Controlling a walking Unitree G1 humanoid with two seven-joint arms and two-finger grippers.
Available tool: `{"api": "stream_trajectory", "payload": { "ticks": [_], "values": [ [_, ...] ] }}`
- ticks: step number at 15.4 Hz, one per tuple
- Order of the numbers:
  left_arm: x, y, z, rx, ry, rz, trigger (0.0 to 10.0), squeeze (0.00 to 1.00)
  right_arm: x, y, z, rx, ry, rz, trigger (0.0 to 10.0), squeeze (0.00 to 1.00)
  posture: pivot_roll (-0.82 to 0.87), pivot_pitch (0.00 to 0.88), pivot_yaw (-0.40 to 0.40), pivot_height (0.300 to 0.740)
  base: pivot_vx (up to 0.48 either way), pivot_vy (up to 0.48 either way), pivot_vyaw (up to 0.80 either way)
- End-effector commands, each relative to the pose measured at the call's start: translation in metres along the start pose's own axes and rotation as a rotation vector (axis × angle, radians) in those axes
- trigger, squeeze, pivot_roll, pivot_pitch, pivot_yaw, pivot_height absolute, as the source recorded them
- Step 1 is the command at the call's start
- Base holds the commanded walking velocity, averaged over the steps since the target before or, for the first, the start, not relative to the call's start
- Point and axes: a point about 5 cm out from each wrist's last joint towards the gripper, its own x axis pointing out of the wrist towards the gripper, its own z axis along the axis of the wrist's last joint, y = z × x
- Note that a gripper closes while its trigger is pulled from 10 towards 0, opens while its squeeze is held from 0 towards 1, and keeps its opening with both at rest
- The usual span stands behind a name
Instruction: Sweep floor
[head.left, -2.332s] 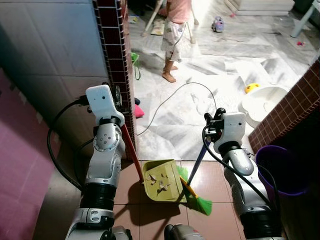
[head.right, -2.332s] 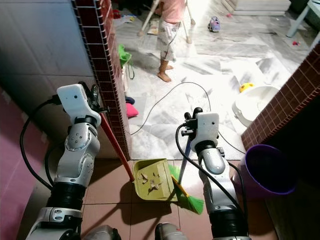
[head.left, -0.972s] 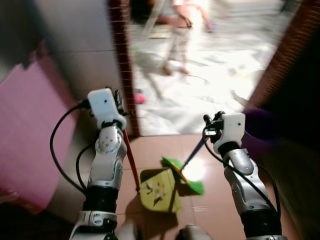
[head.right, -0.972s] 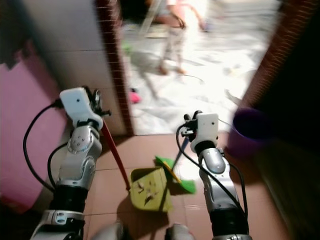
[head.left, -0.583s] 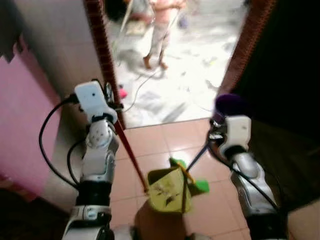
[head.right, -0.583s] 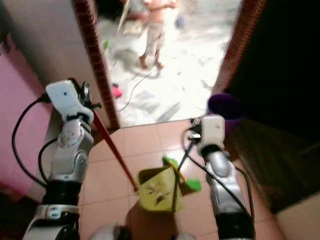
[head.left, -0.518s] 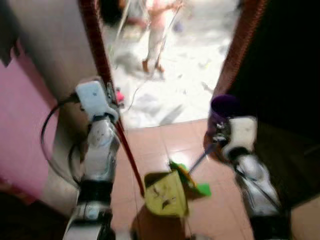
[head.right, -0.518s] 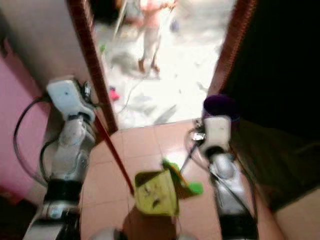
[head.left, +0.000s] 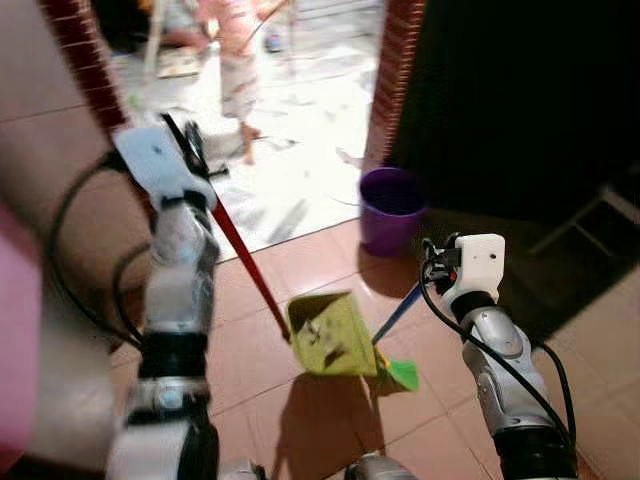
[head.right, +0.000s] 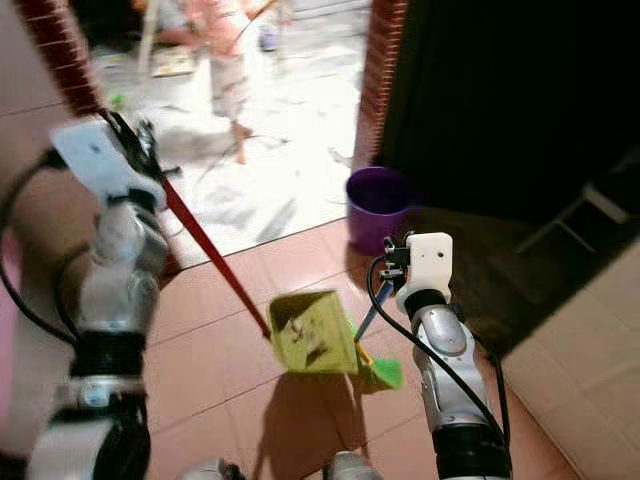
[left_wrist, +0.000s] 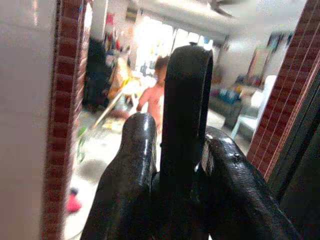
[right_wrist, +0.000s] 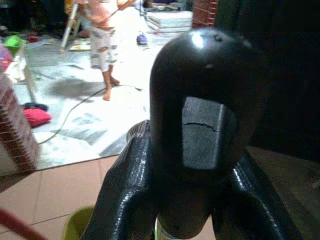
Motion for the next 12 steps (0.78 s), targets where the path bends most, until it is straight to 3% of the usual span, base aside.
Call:
{"api": "stream_trajectory", "payload": {
  "ticks": [1,8,12],
  "values": [
    [0.011,0.0,0.033,-0.031,-0.139,0.015,10.0,0.0,-0.002,-0.006,-0.002,-0.025,0.026,-0.023,10.0,0.0,-0.13,0.0,0.024,0.74,0.3,0.0,-0.8],
    [0.022,0.004,0.05,-0.028,-0.2,0.027,10.0,0.0,-0.009,-0.016,-0.01,-0.055,0.069,-0.044,10.0,0.0,-0.13,0.0,0.029,0.74,0.369,0.0,-0.61],
    [0.039,0.006,0.079,-0.059,-0.292,0.069,10.0,0.0,-0.017,-0.022,-0.018,-0.058,0.107,-0.044,10.0,0.0,-0.14,0.0,0.029,0.74,0.417,0.0,-0.8]
  ]
}}
